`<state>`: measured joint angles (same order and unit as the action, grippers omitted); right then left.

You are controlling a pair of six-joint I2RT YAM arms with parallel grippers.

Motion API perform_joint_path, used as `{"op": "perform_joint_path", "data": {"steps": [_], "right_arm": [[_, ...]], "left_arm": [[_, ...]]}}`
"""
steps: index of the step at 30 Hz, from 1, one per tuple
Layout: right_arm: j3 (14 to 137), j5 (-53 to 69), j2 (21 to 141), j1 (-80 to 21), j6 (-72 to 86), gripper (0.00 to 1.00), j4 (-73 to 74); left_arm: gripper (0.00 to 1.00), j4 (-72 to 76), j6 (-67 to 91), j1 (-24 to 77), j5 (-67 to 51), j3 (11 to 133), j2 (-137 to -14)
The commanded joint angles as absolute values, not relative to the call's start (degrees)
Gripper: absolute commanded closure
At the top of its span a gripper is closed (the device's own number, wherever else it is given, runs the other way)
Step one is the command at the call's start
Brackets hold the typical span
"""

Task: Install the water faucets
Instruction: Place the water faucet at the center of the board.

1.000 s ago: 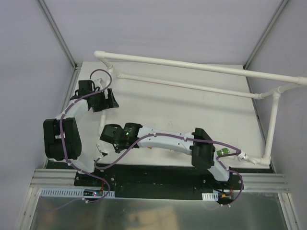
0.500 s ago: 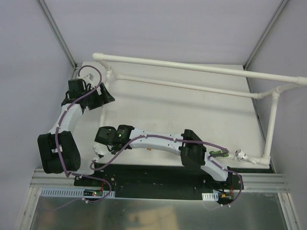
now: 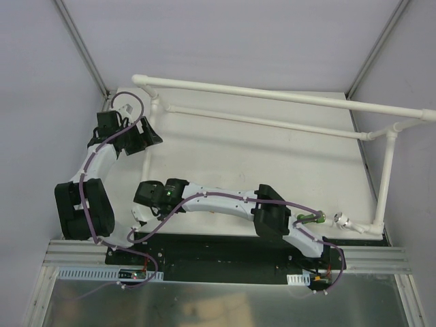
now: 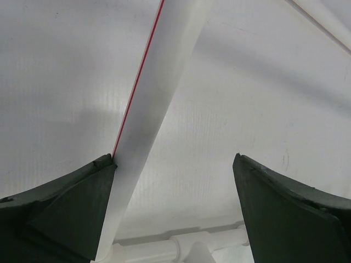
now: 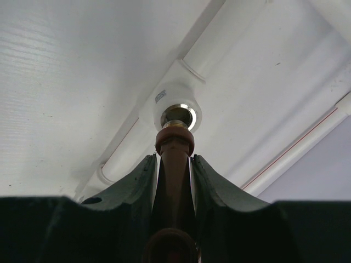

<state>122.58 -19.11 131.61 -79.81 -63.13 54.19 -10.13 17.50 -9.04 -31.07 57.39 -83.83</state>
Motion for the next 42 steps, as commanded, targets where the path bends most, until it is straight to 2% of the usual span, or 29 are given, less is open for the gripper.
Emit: {"op": "perform_joint_path", "data": {"steps": [1, 19, 34, 42], "right_arm": [[125.6, -19.07, 132.19, -80.16, -64.25, 1.0, 54.32], [125.6, -19.07, 132.37, -79.28, -65.21, 1.0, 53.0], [124.54, -18.28, 133.24, -78.49, -63.99, 1.0, 53.17], [123.84, -18.89, 133.86, -78.13, -64.07, 1.0, 54.05]], "left_arm": [[0.09, -11.51, 20.13, -7.91, -38.06, 58.01, -85.08], [0.06, -13.27, 23.28, -10.1, -36.03, 55.9, -78.93], [0.04, -13.88, 30.85, -16.26, -33.05, 48.87, -54.5], [0.04, -16.44, 31.55, -16.96, -34.28, 49.92, -50.89]]}}
